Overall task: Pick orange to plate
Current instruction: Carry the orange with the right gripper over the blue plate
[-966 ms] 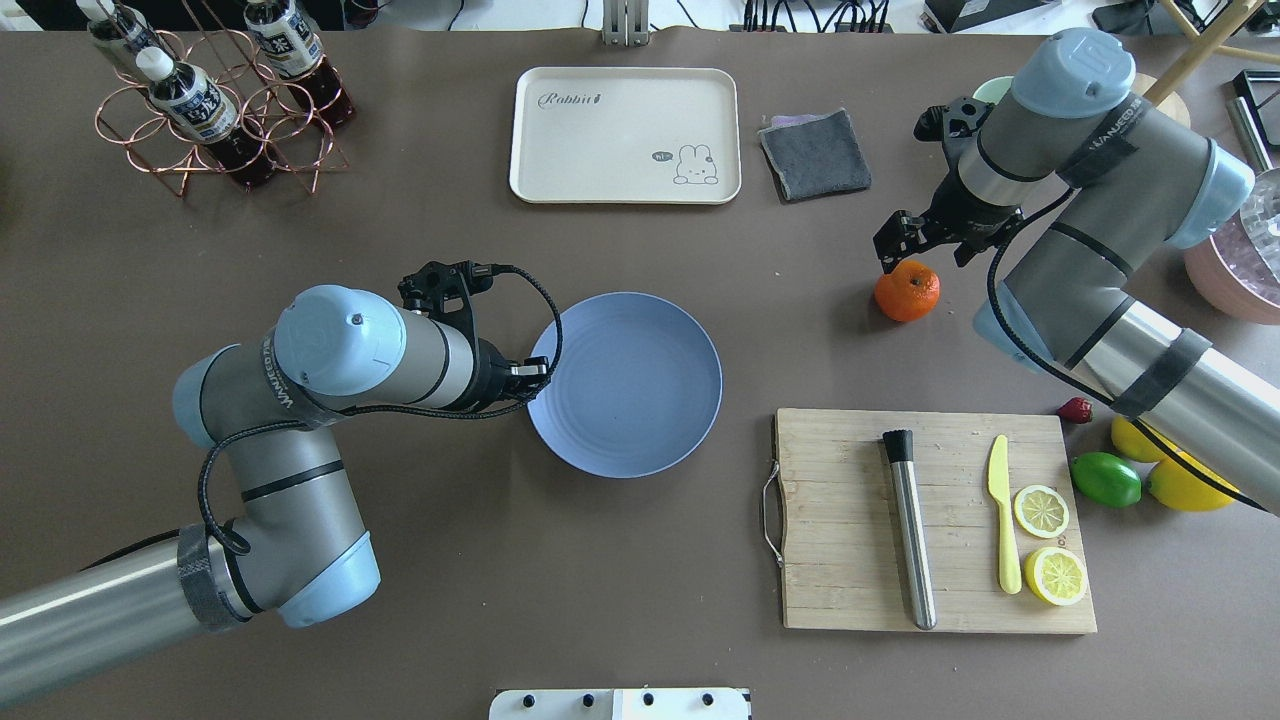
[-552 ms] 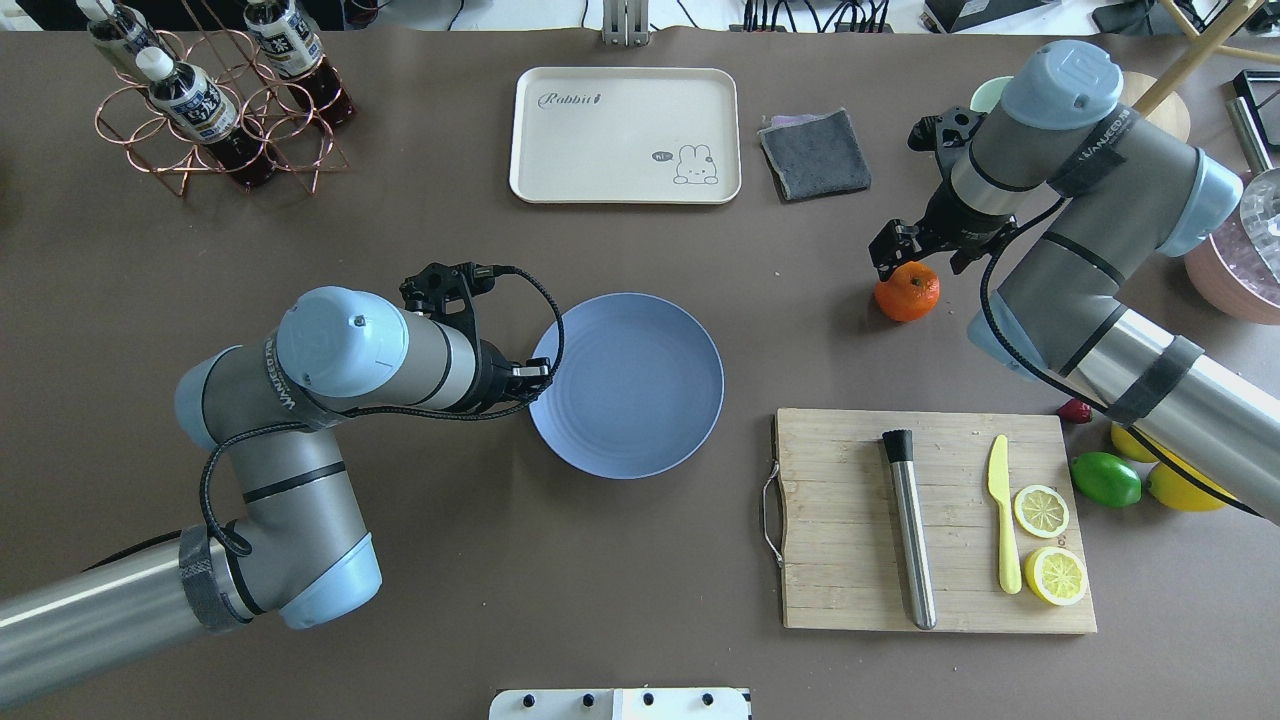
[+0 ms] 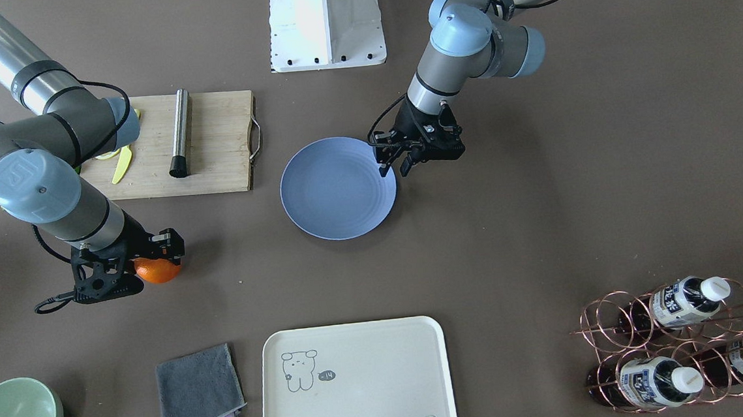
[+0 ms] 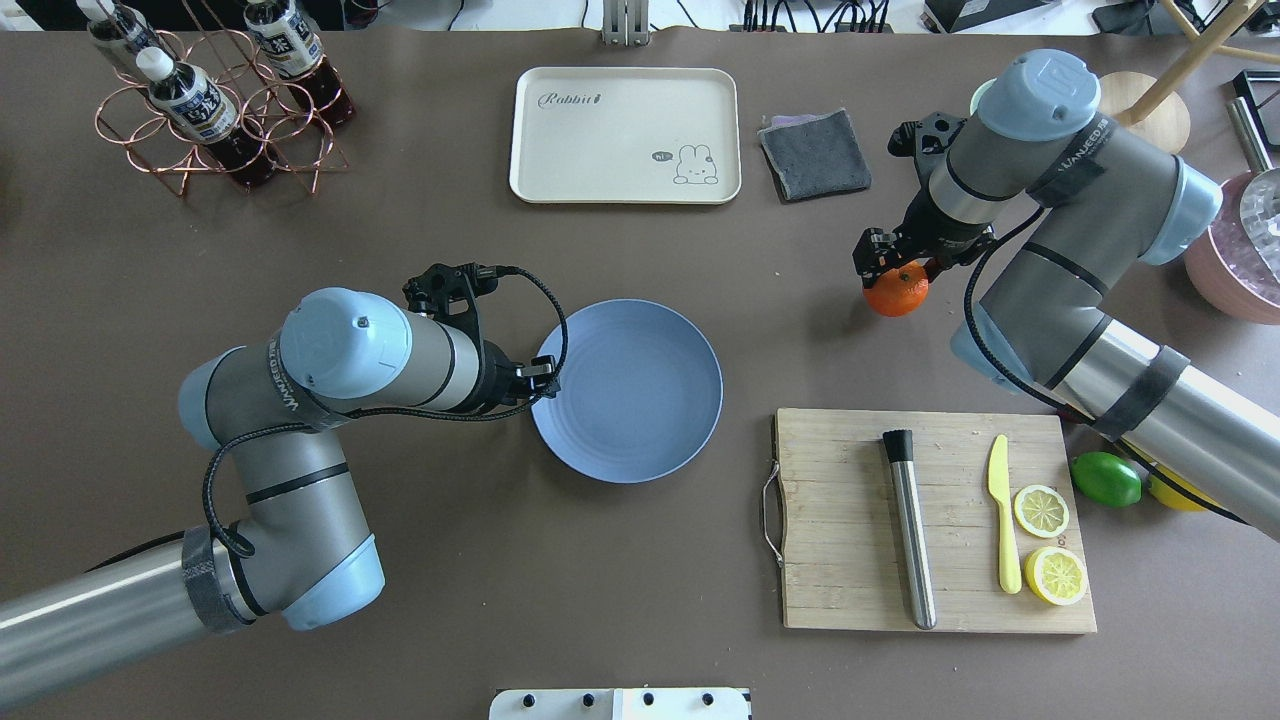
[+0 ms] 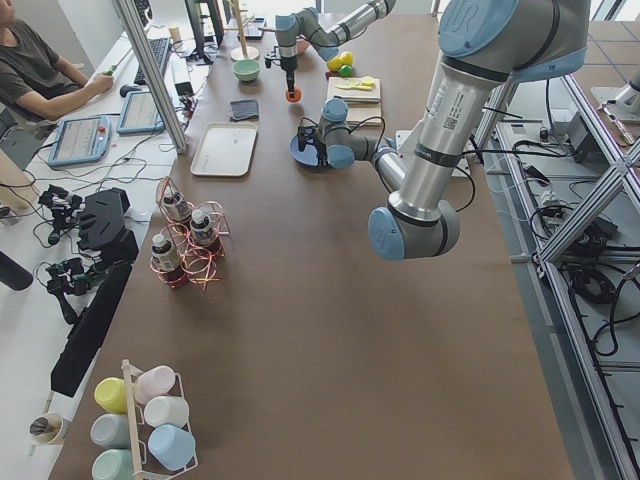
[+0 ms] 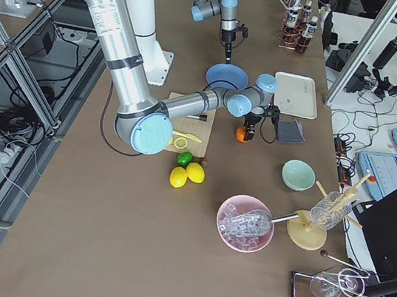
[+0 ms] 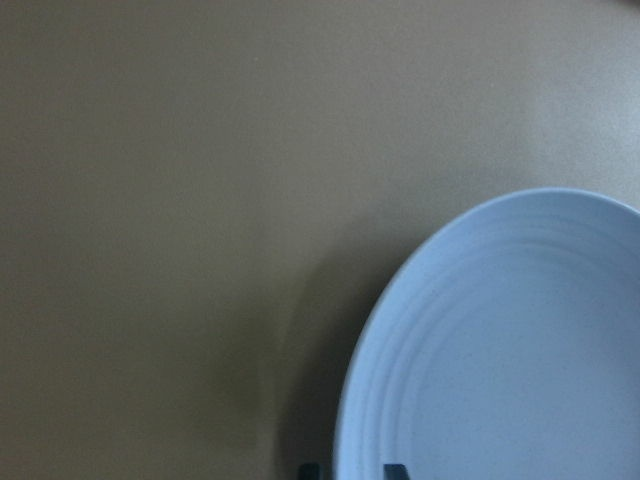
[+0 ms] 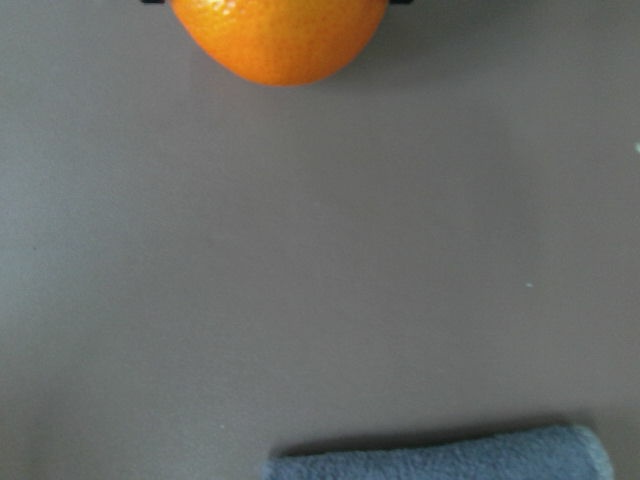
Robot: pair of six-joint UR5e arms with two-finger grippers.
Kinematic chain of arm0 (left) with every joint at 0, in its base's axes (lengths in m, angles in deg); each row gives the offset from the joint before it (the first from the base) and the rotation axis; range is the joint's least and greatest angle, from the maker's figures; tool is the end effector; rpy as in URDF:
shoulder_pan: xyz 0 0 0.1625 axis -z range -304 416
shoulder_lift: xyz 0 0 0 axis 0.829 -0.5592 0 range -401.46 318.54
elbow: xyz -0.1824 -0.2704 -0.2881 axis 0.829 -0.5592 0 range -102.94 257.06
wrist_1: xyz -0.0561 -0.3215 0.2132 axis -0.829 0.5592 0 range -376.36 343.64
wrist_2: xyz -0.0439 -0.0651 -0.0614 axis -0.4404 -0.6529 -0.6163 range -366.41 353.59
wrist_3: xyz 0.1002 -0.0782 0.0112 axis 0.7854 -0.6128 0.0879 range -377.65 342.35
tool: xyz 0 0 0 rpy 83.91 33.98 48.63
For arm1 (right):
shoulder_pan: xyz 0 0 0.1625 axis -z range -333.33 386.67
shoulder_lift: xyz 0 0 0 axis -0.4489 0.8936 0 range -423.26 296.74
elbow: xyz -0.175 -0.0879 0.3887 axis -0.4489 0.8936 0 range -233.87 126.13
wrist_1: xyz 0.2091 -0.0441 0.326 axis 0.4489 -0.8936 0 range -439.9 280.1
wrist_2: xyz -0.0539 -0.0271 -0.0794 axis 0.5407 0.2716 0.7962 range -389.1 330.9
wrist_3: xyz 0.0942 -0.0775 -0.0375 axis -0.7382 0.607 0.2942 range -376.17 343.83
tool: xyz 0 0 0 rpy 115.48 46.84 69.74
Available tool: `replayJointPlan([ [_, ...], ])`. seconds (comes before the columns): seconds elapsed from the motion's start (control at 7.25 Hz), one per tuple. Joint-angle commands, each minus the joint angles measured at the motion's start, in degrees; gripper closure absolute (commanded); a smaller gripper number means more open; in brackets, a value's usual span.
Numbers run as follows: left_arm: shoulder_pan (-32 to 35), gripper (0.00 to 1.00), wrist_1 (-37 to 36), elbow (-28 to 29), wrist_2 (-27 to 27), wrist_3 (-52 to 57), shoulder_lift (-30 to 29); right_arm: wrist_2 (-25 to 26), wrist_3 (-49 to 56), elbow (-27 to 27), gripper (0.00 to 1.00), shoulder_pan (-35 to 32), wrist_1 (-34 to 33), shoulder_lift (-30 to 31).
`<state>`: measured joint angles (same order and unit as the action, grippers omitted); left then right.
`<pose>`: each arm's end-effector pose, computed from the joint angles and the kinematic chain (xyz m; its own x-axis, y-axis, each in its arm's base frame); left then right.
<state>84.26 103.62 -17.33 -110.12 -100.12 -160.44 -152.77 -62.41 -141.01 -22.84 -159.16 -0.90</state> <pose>0.5434 -0.4091 0.3082 0.4275 -0.0853 -0.9000 0.2192 0.9756 0.0116 -0.3923 -0.5557 0.4231 0.6749 -0.0960 0.7317 0.0594 0.9954 0.0758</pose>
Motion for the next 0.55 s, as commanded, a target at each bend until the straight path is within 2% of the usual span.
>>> replayJointPlan([
  [0.0,1.34,0.03,0.0,-0.27,0.0,0.47,0.32,0.35,-13.43,-11.68,1.0,4.74,-9.71,-5.02],
  [0.14,3.27,0.03,0.0,-0.27,-0.52,2.99,0.76,4.01,-21.35,-11.99,1.0,10.18,-10.2,-8.54],
  [0.28,4.24,0.03,0.09,-0.18,-0.61,6.59,1.72,11.01,-26.74,-10.77,1.0,16.84,-10.21,-11.79],
  [0.41,5.12,0.03,0.17,-0.36,-0.88,6.97,2.43,13.34,-29.58,-9.8,1.0,19.95,-10.03,-12.69],
])
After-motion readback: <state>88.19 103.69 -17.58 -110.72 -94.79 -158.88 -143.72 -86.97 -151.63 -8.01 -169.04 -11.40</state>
